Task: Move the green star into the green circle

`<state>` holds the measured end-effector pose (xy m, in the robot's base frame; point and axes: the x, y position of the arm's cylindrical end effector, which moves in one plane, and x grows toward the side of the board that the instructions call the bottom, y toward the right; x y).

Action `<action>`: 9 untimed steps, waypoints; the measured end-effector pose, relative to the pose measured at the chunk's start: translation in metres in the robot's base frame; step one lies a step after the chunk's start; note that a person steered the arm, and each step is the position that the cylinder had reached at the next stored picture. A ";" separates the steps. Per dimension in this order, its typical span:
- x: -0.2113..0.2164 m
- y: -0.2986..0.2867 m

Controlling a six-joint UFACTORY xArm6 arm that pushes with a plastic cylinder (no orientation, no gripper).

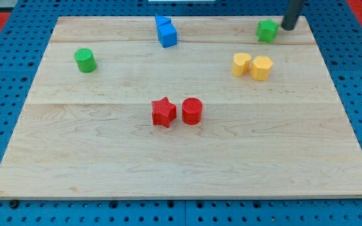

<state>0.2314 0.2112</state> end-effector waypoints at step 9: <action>0.109 -0.213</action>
<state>0.3402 -0.0022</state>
